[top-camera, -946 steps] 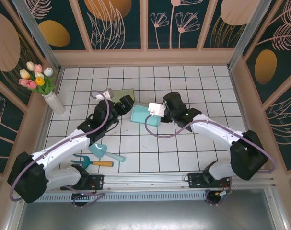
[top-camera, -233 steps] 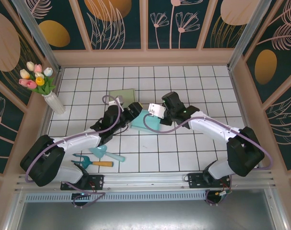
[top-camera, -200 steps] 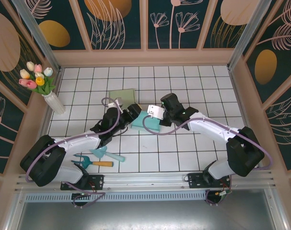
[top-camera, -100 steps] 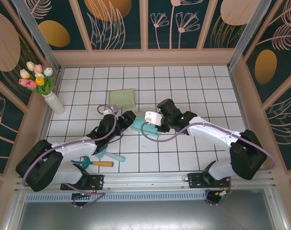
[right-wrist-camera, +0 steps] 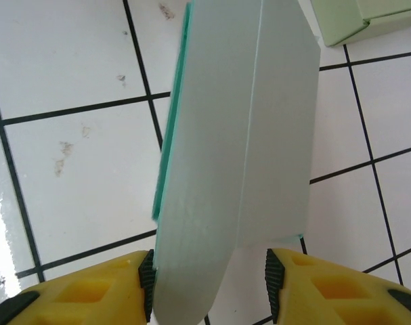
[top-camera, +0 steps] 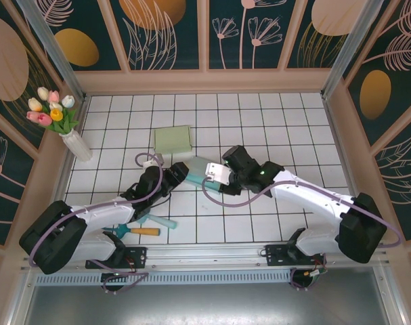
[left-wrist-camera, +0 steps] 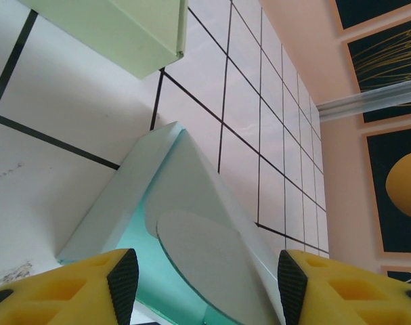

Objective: Fold the paper box

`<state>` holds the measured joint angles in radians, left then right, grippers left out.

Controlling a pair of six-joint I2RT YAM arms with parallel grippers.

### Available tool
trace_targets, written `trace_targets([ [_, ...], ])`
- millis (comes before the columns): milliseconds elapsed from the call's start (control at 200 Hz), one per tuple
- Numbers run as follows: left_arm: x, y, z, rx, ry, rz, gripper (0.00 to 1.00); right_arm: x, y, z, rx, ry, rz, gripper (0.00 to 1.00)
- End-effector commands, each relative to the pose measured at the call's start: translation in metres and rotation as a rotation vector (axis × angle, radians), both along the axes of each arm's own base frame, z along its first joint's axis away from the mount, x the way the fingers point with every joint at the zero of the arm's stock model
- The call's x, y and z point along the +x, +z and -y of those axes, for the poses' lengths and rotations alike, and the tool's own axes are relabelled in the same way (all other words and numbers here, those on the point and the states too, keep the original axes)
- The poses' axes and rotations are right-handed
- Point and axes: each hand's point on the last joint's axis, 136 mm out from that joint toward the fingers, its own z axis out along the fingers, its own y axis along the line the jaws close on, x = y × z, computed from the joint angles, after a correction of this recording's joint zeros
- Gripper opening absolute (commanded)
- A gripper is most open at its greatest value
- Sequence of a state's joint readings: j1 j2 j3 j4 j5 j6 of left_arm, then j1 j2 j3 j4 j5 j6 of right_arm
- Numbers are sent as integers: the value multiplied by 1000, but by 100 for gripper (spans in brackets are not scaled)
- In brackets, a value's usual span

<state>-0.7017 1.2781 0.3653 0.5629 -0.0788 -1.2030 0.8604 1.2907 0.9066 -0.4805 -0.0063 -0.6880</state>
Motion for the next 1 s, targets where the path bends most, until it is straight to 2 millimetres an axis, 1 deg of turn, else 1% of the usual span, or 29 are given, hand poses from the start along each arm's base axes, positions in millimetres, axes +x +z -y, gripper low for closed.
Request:
trace_targets([
  [0,-2,-10,-6,25,29,-23,59,-7,11,8,14,-62,-12,50],
  [110,-3,-13,-9,34,36,-26,59,-3,30,11,77,-129,21,50],
  [185,-4,-15,-11,43,41,-28,59,-1,46,11,153,-176,41,50],
  [235,-4,-18,-13,54,47,-29,59,4,58,13,206,-233,70,50],
  [310,-4,-21,-16,79,54,-33,59,17,75,22,298,-379,115,50],
  [360,-5,-25,-18,92,58,-38,59,26,83,28,363,-493,128,52],
  [435,-6,-28,-19,100,55,-42,59,40,89,43,456,-697,136,55],
  [495,-8,-31,-20,105,51,-47,59,48,87,57,522,-861,130,58],
  [580,-10,-34,-22,121,47,-49,59,51,72,63,615,-1005,56,66],
  [671,-12,-39,-23,151,34,-54,59,54,56,66,704,-1158,-33,69],
  [731,-13,-42,-23,167,23,-55,59,56,46,62,736,-1227,-104,69],
  [856,-16,-52,-24,193,11,-69,59,57,30,46,796,-1294,-227,69],
  [996,-21,-63,-26,204,8,-79,59,62,10,35,852,-1342,-292,69],
])
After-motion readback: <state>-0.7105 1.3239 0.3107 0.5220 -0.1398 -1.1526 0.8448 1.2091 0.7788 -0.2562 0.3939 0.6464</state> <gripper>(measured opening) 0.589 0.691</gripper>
